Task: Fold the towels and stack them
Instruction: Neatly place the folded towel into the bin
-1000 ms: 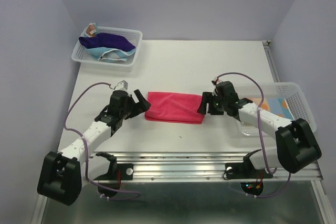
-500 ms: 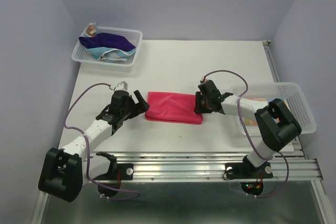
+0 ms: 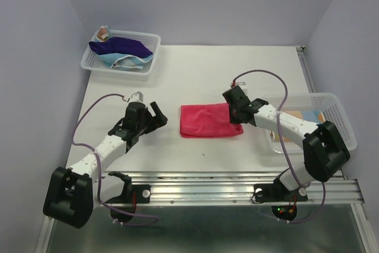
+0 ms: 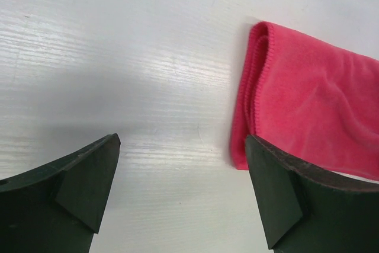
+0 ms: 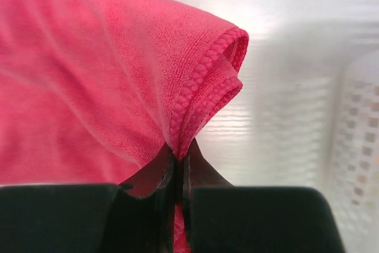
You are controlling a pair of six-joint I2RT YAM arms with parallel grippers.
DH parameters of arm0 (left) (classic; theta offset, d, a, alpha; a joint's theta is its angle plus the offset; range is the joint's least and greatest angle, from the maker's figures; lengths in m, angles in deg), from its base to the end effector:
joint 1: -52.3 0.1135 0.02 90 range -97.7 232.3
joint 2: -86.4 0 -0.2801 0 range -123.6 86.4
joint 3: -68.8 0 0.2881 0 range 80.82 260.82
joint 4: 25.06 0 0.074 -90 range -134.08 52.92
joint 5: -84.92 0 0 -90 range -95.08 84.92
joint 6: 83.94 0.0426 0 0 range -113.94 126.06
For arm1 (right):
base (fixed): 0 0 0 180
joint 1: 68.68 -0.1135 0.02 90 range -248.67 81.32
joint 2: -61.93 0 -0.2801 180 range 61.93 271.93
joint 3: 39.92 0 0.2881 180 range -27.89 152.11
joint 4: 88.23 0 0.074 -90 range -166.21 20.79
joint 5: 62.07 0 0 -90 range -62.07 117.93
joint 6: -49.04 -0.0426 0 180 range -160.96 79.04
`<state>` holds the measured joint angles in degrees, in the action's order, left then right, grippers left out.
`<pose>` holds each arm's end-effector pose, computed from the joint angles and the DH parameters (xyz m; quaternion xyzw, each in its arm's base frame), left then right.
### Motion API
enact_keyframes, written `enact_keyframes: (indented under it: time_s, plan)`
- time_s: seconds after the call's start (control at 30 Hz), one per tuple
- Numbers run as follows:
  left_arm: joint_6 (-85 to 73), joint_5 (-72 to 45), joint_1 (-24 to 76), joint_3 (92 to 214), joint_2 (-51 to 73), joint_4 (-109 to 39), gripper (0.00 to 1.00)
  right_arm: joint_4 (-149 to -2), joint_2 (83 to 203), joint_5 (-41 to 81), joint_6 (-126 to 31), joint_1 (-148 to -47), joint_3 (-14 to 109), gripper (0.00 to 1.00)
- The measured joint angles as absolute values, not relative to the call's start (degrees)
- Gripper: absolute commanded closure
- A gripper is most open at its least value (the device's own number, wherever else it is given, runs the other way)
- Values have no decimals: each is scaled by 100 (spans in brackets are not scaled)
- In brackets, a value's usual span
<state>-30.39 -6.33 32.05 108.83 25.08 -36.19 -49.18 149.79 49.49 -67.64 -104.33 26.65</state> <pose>0.2365 -0.0882 0.1921 -0.1183 0.8683 -0.2371 0.4193 0.2807 0.1821 0.1901 -0.0265 0.9505 -0.0246 0.3087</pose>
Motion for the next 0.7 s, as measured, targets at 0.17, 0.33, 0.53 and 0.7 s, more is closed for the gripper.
enact_keyframes:
  time_s: [0.17, 0.33, 0.53, 0.7]
  plan:
    - [-3002, -513, 3205, 10883, 2508, -3628, 1, -3998, 14308, 5819, -6095, -10431, 3378, 99]
    - [-2995, -290, 3205, 10883, 2508, -3698, 1, -3229, 14246, 6562, -5584, -10423, 4029, 99]
    - [-2997, -107, 3205, 10883, 2508, -3713, 1, -2512, 14249, 7017, -5278, -10307, 4287, 99]
    - [-2997, -24, 3205, 10883, 2530, -3722, 1, -1799, 14257, 7124, -5337, -10252, 4936, 99]
